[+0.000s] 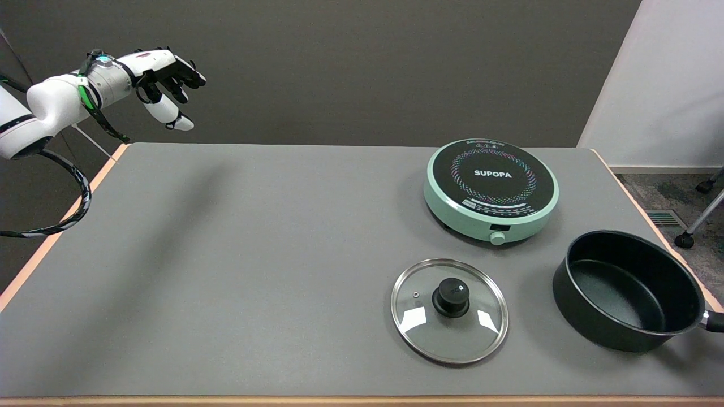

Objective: Place the pot onto the table.

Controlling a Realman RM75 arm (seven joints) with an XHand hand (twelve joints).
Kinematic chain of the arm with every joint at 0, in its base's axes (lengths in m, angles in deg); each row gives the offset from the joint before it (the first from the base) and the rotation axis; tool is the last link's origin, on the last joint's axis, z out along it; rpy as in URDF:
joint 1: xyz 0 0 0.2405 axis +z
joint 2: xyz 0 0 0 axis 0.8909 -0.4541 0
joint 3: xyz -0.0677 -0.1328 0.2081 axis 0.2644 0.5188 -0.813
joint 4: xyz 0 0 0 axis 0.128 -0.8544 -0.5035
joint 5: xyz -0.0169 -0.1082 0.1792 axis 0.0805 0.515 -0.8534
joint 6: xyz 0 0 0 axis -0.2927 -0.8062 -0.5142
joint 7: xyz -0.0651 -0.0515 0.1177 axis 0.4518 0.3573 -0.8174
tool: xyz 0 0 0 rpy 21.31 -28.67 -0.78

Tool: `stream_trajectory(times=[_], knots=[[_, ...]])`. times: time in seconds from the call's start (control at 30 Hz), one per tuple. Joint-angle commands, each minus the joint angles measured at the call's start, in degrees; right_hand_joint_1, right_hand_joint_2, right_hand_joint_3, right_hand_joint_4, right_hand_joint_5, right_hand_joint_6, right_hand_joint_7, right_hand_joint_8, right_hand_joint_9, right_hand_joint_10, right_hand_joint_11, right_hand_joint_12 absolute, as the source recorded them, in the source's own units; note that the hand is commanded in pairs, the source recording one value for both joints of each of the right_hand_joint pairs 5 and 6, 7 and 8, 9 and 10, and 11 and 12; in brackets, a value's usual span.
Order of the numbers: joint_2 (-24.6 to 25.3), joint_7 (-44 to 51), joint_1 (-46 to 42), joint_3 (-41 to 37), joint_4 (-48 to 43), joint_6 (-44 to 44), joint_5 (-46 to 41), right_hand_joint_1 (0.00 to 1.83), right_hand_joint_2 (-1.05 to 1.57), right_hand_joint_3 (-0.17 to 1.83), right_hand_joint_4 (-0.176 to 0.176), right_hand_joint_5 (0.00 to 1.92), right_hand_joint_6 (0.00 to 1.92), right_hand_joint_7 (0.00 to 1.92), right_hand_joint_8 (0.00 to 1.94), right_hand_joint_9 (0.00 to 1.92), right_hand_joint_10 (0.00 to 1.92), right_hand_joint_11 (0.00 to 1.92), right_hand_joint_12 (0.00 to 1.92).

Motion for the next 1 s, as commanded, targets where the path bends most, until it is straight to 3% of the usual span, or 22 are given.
stream_trajectory(times=[0.03, 0.2, 0.3, 0.4, 0.63, 0.7, 0.8, 1.0], knots=[[-0.8, -31.0, 2.1, -15.2, -1.1, 11.2, -0.5, 1.12, -0.75, 1.37, -0.176, 0.31, 0.31, 0.31, 0.31, 0.31, 0.31, 0.31, 0.31], [-2.2, -44.7, 3.8, -18.8, -2.9, 12.4, -0.5, 1.05, -0.47, 0.87, -0.176, 0.25, 0.25, 0.25, 0.25, 0.25, 0.25, 0.25, 0.25], [-3.6, -52.9, 5.6, -20.5, -3.4, 12.4, -0.5, 0.99, -0.30, 0.74, -0.176, 0.23, 0.23, 0.23, 0.23, 0.23, 0.23, 0.23, 0.23], [-5.7, -60.1, 7.8, -21.4, -2.7, 12.0, -0.5, 0.91, 0.08, 0.50, -0.176, 0.16, 0.16, 0.16, 0.16, 0.16, 0.16, 0.16, 0.16], [-10.0, -65.7, 13.1, -19.7, -0.5, 10.5, -0.5, 0.82, 0.44, 0.49, -0.176, 0.17, 0.17, 0.17, 0.17, 0.17, 0.17, 0.17, 0.17], [-11.1, -66.2, 14.7, -18.0, 0.5, 9.8, -0.5, 0.74, 0.62, 0.37, -0.176, 0.18, 0.18, 0.18, 0.18, 0.18, 0.18, 0.18, 0.18], [-12.8, -70.9, 17.5, -13.9, 2.3, 8.4, -0.5, 0.53, 1.11, 0.12, -0.176, 0.23, 0.23, 0.23, 0.23, 0.23, 0.23, 0.23, 0.23], [-18.0, -83.6, 21.9, -0.8, 4.0, 5.4, -0.5, 0.38, 1.41, 0.00, -0.176, 0.22, 0.22, 0.22, 0.22, 0.22, 0.22, 0.22, 0.22]])
